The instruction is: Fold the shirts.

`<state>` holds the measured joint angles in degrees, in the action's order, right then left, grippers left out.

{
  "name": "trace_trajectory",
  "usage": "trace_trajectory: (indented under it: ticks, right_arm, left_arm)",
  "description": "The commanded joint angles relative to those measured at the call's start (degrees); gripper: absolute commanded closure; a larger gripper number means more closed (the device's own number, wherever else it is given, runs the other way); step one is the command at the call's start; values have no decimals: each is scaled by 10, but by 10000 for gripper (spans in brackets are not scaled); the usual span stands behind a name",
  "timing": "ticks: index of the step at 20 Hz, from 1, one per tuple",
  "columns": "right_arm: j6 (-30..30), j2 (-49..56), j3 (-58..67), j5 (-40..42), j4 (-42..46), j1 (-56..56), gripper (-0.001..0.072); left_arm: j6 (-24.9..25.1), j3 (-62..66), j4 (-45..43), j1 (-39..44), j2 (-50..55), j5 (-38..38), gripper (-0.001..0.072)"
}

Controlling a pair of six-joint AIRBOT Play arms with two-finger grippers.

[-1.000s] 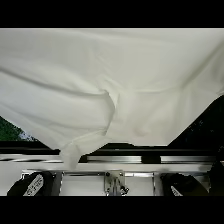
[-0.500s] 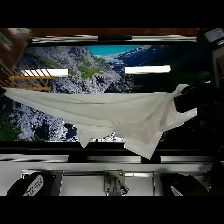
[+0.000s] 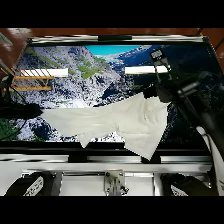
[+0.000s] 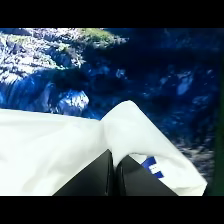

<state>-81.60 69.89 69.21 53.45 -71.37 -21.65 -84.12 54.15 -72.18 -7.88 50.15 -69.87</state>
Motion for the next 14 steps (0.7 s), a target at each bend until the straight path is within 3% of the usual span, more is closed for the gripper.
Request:
trace_trajectory:
  ticks: [1, 2, 3, 6, 11, 14]
  right_arm:
    - [63, 105, -5, -67, -103, 42, 431]
    - [32, 118, -5, -69, -171, 57, 126]
    - [-9, 121, -5, -66, -237, 73, 97]
    - [-87, 85, -4, -24, -335, 126, 95]
    - [-164, 44, -13, 181, -318, 202, 96]
    - [-164, 54, -62, 151, -352, 208, 96]
  left_arm:
    - [-17, -50, 2, 15, 0, 43, 680]
    - [-17, -58, 2, 15, 0, 49, 679]
    - [-17, -64, 2, 15, 0, 53, 679]
    - [-16, -68, 2, 15, 2, 54, 679]
    - [-17, -68, 2, 15, 3, 54, 679]
    - [-17, -68, 3, 15, 3, 53, 679]
